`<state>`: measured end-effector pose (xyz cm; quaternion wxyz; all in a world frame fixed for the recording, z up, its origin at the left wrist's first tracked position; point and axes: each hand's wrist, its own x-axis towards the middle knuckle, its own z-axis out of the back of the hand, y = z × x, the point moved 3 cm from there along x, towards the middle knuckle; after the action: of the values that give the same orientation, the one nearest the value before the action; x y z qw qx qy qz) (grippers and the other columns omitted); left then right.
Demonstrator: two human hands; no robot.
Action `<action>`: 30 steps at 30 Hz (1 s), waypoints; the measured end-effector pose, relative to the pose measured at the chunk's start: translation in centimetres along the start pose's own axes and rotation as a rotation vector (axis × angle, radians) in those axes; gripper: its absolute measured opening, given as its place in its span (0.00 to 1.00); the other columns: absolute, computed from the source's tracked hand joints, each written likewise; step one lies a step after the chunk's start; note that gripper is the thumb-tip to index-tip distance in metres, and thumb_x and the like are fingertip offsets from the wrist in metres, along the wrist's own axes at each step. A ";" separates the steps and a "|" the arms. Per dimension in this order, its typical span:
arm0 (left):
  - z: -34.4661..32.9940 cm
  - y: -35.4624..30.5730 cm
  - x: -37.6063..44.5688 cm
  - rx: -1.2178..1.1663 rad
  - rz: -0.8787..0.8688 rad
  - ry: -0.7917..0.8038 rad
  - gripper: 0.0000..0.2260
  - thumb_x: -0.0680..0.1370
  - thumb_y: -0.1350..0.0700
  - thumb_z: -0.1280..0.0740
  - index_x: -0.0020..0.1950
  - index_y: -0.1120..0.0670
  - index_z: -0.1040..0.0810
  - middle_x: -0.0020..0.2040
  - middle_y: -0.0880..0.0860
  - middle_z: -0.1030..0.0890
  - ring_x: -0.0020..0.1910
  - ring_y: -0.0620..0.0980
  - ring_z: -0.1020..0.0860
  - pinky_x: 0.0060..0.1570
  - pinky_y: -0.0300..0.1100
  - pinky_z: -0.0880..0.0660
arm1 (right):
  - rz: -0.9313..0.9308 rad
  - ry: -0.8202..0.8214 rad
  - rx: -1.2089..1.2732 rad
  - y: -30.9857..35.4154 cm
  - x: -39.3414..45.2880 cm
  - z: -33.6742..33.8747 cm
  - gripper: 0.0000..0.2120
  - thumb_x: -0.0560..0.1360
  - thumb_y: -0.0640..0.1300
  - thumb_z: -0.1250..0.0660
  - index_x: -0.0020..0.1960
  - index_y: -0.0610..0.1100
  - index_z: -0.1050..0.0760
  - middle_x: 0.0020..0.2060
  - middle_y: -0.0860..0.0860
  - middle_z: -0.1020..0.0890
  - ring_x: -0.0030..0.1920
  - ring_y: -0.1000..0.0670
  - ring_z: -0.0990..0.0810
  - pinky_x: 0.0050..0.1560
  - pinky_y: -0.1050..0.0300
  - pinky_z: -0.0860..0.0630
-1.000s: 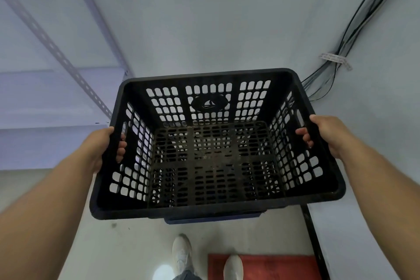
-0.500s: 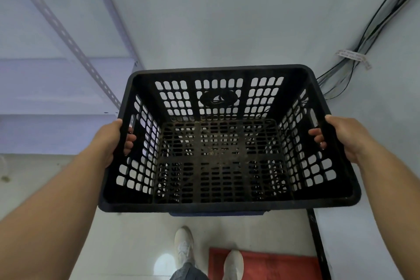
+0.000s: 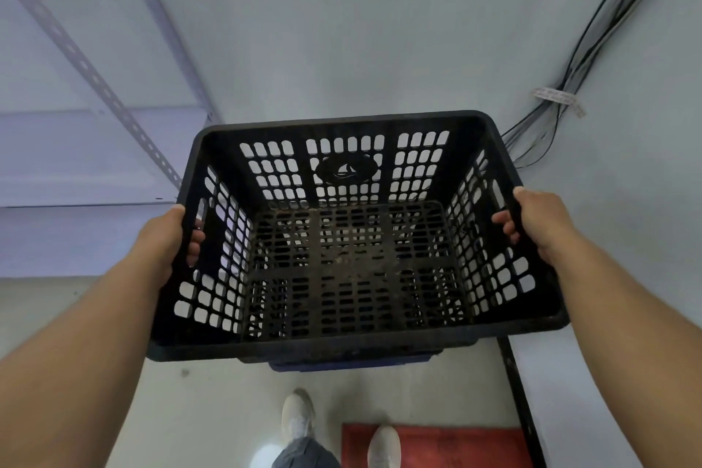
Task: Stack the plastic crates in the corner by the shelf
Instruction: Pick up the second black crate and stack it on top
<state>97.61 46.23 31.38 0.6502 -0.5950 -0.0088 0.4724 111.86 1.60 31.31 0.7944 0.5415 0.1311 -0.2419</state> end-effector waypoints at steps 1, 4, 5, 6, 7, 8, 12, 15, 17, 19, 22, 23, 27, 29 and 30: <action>0.0 0.0 0.0 0.007 -0.005 -0.003 0.16 0.81 0.49 0.48 0.43 0.58 0.28 0.34 0.54 0.29 0.29 0.50 0.34 0.31 0.42 0.37 | 0.002 0.001 0.002 -0.1 0.1 0.0 0.19 0.80 0.46 0.48 0.63 0.35 0.30 0.35 0.42 0.21 0.27 0.48 0.30 0.23 0.59 0.35; 0.2 0.1 0.3 0.034 -0.006 -0.007 0.16 0.81 0.50 0.48 0.43 0.58 0.28 0.35 0.55 0.28 0.29 0.50 0.34 0.31 0.42 0.36 | -0.001 0.002 -0.007 -0.1 0.2 -0.1 0.18 0.80 0.46 0.47 0.62 0.36 0.29 0.34 0.42 0.22 0.27 0.48 0.30 0.24 0.59 0.34; 0.2 0.0 0.3 0.038 -0.003 -0.003 0.15 0.80 0.50 0.48 0.45 0.58 0.28 0.35 0.55 0.28 0.29 0.50 0.33 0.31 0.43 0.36 | -0.008 0.004 -0.017 0.0 0.2 -0.2 0.18 0.80 0.46 0.48 0.61 0.36 0.29 0.34 0.41 0.22 0.27 0.48 0.29 0.24 0.59 0.33; 0.2 0.0 0.5 0.052 0.000 -0.002 0.15 0.80 0.49 0.48 0.47 0.58 0.28 0.36 0.56 0.27 0.30 0.51 0.32 0.31 0.43 0.35 | -0.015 0.003 -0.028 0.1 0.3 -0.3 0.18 0.80 0.46 0.48 0.61 0.36 0.29 0.34 0.41 0.22 0.28 0.47 0.28 0.23 0.59 0.32; 0.2 -0.1 0.9 0.088 -0.001 -0.010 0.16 0.80 0.48 0.48 0.50 0.59 0.28 0.37 0.57 0.25 0.31 0.52 0.30 0.32 0.44 0.33 | -0.027 -0.005 -0.052 0.1 0.3 -0.3 0.19 0.80 0.46 0.48 0.62 0.35 0.29 0.35 0.41 0.22 0.28 0.46 0.27 0.24 0.58 0.30; 0.2 -0.1 1.0 0.152 -0.007 -0.031 0.17 0.79 0.48 0.49 0.51 0.60 0.28 0.39 0.58 0.24 0.32 0.53 0.28 0.34 0.45 0.31 | -0.016 -0.020 -0.110 0.2 0.4 -0.3 0.20 0.80 0.46 0.48 0.62 0.33 0.30 0.37 0.40 0.22 0.31 0.44 0.26 0.27 0.55 0.27; 1.3 0.4 1.4 0.678 -0.187 -0.175 0.24 0.79 0.47 0.51 0.66 0.61 0.33 0.60 0.67 0.26 0.54 0.66 0.26 0.55 0.57 0.30 | 0.176 -0.199 -0.779 0.7 -1.6 -0.3 0.23 0.80 0.48 0.48 0.70 0.34 0.36 0.64 0.35 0.29 0.63 0.35 0.30 0.61 0.44 0.32; 0.9 2.5 -2.2 0.981 -0.454 -0.243 0.29 0.78 0.39 0.51 0.74 0.54 0.40 0.73 0.63 0.38 0.71 0.64 0.38 0.68 0.60 0.41 | 0.390 -0.161 -1.044 0.1 -6.2 -2.4 0.35 0.79 0.62 0.53 0.78 0.42 0.51 0.76 0.39 0.46 0.76 0.38 0.47 0.73 0.41 0.48; -0.7 4.4 -6.2 0.996 -0.735 -0.114 0.32 0.77 0.34 0.54 0.76 0.50 0.42 0.76 0.58 0.41 0.75 0.57 0.42 0.72 0.56 0.47 | 0.614 0.081 -1.143 -0.9 -9.9 -5.1 0.41 0.73 0.71 0.62 0.78 0.49 0.52 0.78 0.44 0.50 0.77 0.43 0.51 0.74 0.43 0.54; -2.3 5.9 -9.4 1.037 -0.862 0.153 0.38 0.72 0.27 0.60 0.75 0.46 0.40 0.75 0.52 0.35 0.73 0.51 0.38 0.70 0.47 0.44 | 0.741 0.440 -1.155 -1.8 -13.6 -7.5 0.50 0.63 0.76 0.70 0.77 0.53 0.45 0.77 0.48 0.42 0.76 0.47 0.43 0.74 0.46 0.47; -2.8 7.0 -11.2 1.321 -0.904 0.344 0.49 0.60 0.22 0.71 0.69 0.39 0.31 0.60 0.47 0.20 0.58 0.47 0.23 0.51 0.38 0.30 | 0.805 0.728 -1.288 -3.6 -16.2 -9.4 0.52 0.59 0.78 0.70 0.64 0.52 0.26 0.61 0.50 0.21 0.62 0.47 0.24 0.59 0.48 0.29; -2.9 6.9 -11.3 1.390 -0.923 0.350 0.52 0.58 0.21 0.72 0.64 0.39 0.26 0.52 0.46 0.17 0.50 0.46 0.21 0.44 0.38 0.29 | 0.841 0.725 -1.327 -4.0 -16.2 -9.7 0.50 0.60 0.77 0.69 0.58 0.50 0.24 0.54 0.49 0.18 0.56 0.45 0.22 0.53 0.48 0.28; -3.3 6.7 -10.5 1.457 -0.907 0.355 0.52 0.56 0.21 0.73 0.53 0.43 0.21 0.34 0.45 0.24 0.35 0.44 0.25 0.37 0.38 0.28 | 0.923 0.694 -1.344 -4.1 -15.6 -10.0 0.44 0.64 0.75 0.67 0.49 0.46 0.25 0.45 0.47 0.18 0.48 0.44 0.21 0.45 0.48 0.30; -3.4 6.5 -10.5 1.443 -0.898 0.361 0.52 0.55 0.20 0.73 0.53 0.43 0.21 0.33 0.44 0.26 0.36 0.44 0.25 0.37 0.39 0.27 | 0.956 0.684 -1.324 -3.9 -15.8 -10.0 0.43 0.64 0.75 0.67 0.48 0.47 0.25 0.43 0.48 0.18 0.47 0.45 0.21 0.45 0.49 0.30; -3.4 6.4 -10.6 1.438 -0.884 0.363 0.52 0.55 0.20 0.73 0.53 0.43 0.21 0.33 0.44 0.25 0.36 0.44 0.25 0.38 0.39 0.27 | 0.962 0.680 -1.315 -3.8 -15.9 -9.9 0.42 0.64 0.75 0.67 0.46 0.47 0.26 0.42 0.48 0.19 0.46 0.45 0.21 0.45 0.49 0.30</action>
<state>89.77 36.04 31.20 0.9844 -0.0475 0.1656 -0.0356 96.95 13.49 31.99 0.8789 0.0141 0.2308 0.4172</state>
